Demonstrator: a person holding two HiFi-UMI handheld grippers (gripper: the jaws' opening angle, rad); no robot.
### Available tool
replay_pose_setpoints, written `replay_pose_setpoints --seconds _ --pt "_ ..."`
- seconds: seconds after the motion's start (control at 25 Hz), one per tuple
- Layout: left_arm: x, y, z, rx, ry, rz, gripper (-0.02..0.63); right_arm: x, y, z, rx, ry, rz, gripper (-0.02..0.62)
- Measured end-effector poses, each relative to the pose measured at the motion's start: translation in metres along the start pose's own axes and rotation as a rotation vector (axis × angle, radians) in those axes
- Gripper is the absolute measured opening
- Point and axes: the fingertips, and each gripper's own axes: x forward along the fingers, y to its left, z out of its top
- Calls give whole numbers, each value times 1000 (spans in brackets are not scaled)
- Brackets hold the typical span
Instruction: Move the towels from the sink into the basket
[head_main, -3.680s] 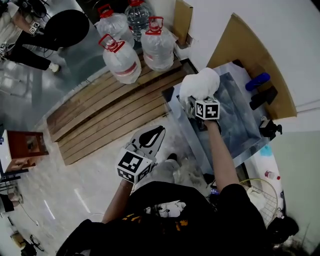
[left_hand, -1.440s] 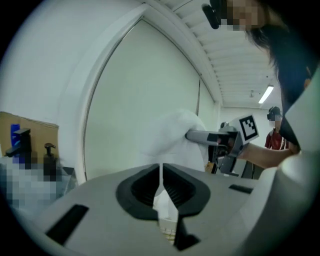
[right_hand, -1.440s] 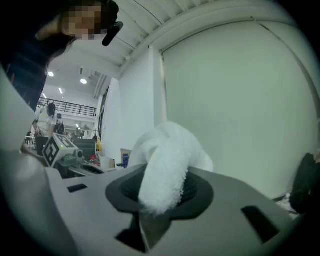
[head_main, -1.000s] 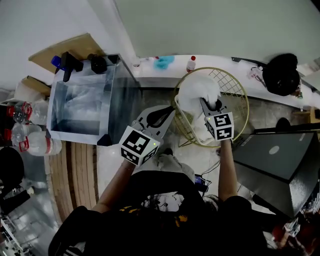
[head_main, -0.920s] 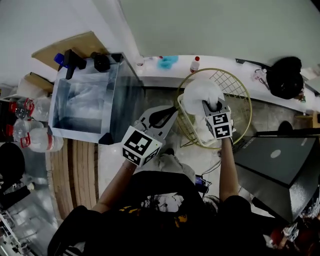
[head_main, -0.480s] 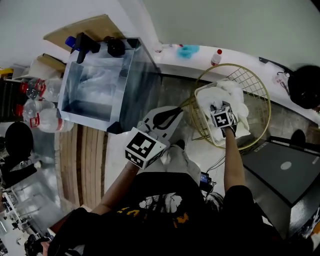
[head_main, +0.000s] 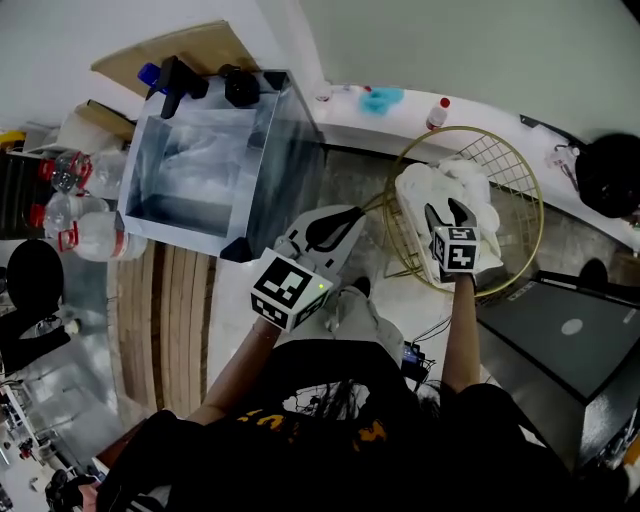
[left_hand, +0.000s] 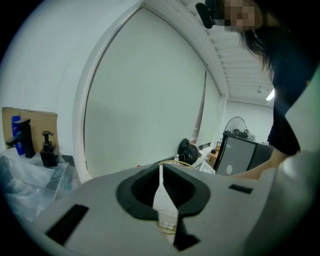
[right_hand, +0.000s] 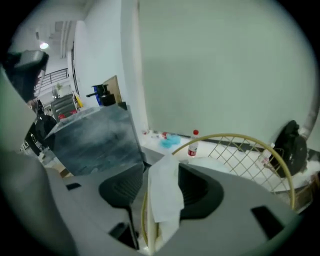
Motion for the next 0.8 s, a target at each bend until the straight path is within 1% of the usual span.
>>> replay_pose_setpoints --seconds 0.04,0.16,0.24,0.44,0.56,0.8 --pt "-4 1 1 0 -9 0 23 -13 6 11 7 -41 2 210" --pt "-20 4 2 -1 -26 2 23 -51 35 39 43 -157 27 186" --pt "-37 4 1 0 -37 0 23 -76 63 56 59 -230 49 154" --pt "-89 8 -7 1 -69 5 23 -129 136 88 53 -362 105 149" --pt "-125 10 -15 -1 -81 13 23 -155 179 96 43 -420 125 149" --pt "-189 13 -33 -3 -103 25 23 -197 253 102 3 -499 148 128"
